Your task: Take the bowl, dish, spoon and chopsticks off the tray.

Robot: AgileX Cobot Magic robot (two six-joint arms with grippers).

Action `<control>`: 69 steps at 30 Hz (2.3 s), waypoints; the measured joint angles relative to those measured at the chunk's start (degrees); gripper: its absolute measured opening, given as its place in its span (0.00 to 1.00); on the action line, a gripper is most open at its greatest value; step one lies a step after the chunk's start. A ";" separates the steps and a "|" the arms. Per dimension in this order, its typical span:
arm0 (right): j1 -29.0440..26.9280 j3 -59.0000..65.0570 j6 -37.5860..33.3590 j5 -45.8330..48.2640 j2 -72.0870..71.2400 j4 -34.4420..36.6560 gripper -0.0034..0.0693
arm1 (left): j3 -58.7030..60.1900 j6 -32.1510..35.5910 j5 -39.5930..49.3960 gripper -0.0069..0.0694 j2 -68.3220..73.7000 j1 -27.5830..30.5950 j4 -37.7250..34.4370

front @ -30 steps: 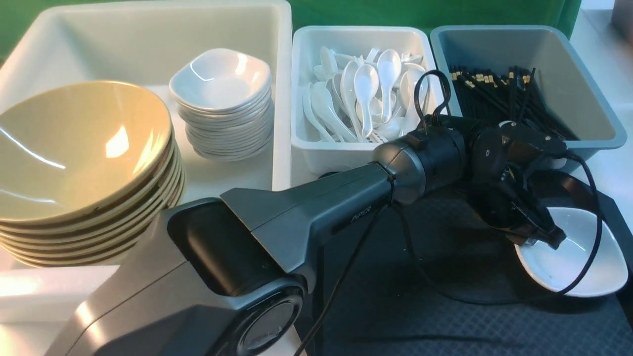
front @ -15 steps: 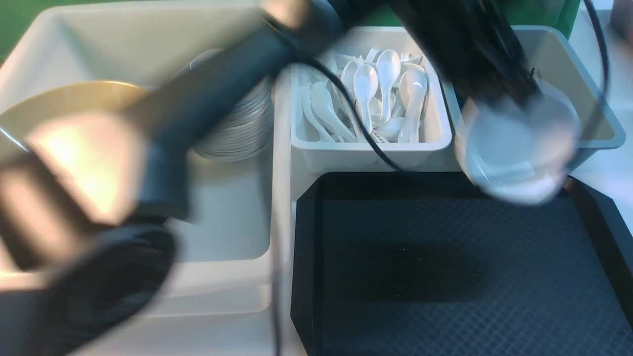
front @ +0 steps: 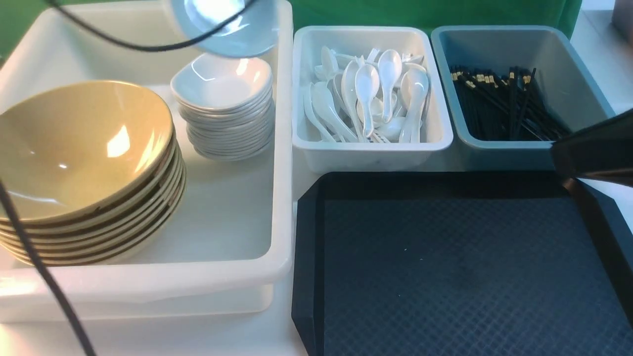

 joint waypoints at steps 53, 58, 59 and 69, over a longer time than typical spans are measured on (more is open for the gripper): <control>0.00 -2.33 -0.18 -8.36 0.17 -2.68 0.11 | 21.17 1.11 1.46 0.08 -32.51 -5.34 9.77; 0.00 0.05 -3.62 -9.92 -2.14 -2.61 0.11 | 42.77 -0.62 -3.08 0.08 -50.98 -5.44 12.99; 0.00 1.31 -3.95 -11.01 -3.46 -2.56 0.11 | 48.68 -0.78 -5.09 0.08 -56.16 -5.44 12.99; 0.00 18.96 -4.74 -30.03 -25.04 -2.17 0.11 | 84.88 -7.90 -18.64 0.08 -94.97 -5.51 15.75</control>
